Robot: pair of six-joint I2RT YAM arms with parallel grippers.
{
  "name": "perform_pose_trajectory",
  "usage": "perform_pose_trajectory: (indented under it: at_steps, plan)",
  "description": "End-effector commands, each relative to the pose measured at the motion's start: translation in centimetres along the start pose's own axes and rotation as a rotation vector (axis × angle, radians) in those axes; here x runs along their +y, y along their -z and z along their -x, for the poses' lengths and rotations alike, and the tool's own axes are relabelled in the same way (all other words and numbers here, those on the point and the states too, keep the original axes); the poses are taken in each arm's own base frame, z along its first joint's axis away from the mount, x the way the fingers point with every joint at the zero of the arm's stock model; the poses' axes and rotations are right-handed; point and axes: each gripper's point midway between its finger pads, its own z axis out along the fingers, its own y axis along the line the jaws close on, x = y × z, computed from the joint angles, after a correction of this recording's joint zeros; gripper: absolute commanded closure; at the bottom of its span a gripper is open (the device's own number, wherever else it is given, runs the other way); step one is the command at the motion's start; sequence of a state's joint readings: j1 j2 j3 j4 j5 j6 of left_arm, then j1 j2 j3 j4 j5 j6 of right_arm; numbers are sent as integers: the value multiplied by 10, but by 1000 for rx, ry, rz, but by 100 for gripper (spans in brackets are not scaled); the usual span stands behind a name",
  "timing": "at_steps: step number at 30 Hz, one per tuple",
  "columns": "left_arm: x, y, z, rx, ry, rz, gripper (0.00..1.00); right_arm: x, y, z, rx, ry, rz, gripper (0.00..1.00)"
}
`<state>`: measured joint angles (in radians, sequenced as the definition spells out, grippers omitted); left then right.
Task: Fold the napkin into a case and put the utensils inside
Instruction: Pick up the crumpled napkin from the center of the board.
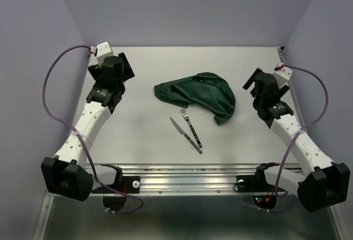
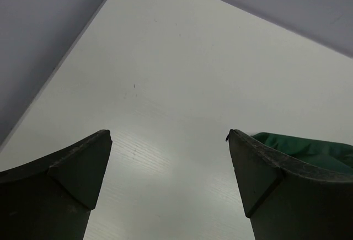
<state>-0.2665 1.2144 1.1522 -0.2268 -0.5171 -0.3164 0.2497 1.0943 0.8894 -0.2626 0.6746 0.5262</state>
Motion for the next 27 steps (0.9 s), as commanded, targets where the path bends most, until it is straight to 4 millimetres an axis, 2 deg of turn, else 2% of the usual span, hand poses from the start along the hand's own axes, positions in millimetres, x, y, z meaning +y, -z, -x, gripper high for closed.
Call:
perform_pose_trajectory:
  at_steps: [1,7,11,12,16,18,20,21,24,26,27]
  plan:
    - [-1,7,22,-48,24,-6,1,3,6,23,-51,-65,-8,0]
    - [-5,8,14,-23,21,-35,1,7,7,17,-26,-45,23,0]
    - [-7,12,14,-48,63,-64,1,19,10,9,22,-20,96,0]
    - [-5,10,5,-42,65,-65,1,21,10,8,28,-14,108,0]
    - [-24,15,1,-6,61,-172,1,39,15,-6,102,25,219,0]
    - [-35,14,-18,76,7,-233,1,64,23,-24,179,37,370,0]
    - [-39,12,-32,119,-1,-252,1,77,23,-48,252,40,451,0]
    - [-40,11,-37,134,10,-257,1,88,30,-61,301,42,509,0]
    - [-43,11,-60,186,9,-271,1,93,34,-95,380,55,507,0]
    - [-48,11,-70,212,9,-280,1,91,34,-107,403,48,498,0]
    - [-49,11,-73,220,8,-284,1,85,33,-120,428,49,486,0]
